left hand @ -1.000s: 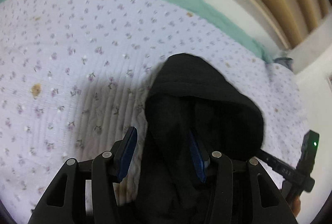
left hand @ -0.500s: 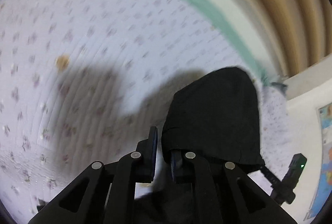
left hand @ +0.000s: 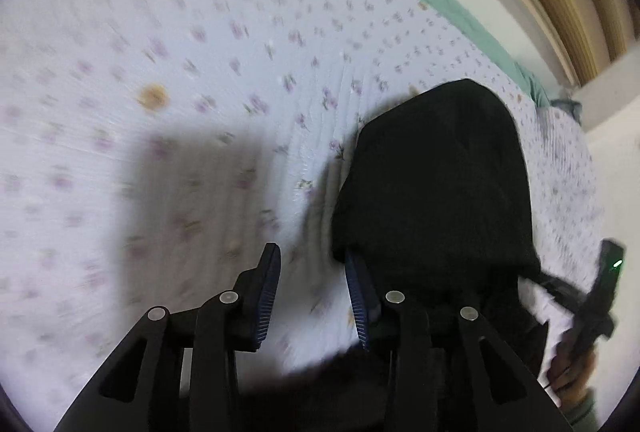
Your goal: Fold large clothes
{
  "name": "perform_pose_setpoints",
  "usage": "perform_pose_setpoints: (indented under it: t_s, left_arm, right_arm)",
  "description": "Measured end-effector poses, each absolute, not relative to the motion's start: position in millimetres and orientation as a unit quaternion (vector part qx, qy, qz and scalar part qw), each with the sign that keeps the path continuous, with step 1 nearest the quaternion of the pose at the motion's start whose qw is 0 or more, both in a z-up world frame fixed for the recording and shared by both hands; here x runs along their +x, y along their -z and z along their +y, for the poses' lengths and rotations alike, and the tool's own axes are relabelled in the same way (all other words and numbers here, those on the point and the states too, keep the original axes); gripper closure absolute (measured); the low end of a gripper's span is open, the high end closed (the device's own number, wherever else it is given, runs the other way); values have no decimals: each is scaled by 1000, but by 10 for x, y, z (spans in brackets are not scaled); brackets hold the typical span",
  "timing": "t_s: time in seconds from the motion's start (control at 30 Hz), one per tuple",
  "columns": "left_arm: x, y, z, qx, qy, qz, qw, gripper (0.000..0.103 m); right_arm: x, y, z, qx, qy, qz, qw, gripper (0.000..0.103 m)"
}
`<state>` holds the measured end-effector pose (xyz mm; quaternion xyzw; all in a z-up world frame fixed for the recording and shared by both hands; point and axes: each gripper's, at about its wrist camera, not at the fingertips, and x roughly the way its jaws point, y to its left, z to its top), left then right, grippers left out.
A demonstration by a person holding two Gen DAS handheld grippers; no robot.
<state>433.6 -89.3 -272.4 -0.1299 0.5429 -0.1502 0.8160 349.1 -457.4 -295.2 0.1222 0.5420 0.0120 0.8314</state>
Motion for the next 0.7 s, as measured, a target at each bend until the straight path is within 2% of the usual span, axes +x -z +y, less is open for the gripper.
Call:
perform_pose_setpoints:
  t_s: [0.17,0.23,0.3,0.37,0.53,0.6,0.7]
  left_arm:
    - [4196,2129,-865,-157,155,473,853,67]
    - [4221,1916,-1004,-172,181,443,861,60]
    - [4292,1808,-1208,-174,204,426,864,52]
    - [4401,1863,-1395,-166,222,431,859,51]
    - [4667,2608,-1701,-156,219,516,813,51]
    - [4700,3003,-1718,-151,210,556,790,52]
    - [4626,3208,-1635,-180,216,541,792,52]
  right_arm:
    - [3215,2300,-4660,135,-36,478,867,64]
    - [3299,2104,-4602,130,-44,456,879,58]
    - [3426,1996,-4513,126,-56,442,886,43]
    - [3593,1990,-4369,110,-56,439,890,40]
    - [3945,2550,-4306,112,-44,508,853,42]
    - [3991,2958,-4327,113,-31,545,830,52]
    - [3965,3419,-4404,134,-25,583,801,51]
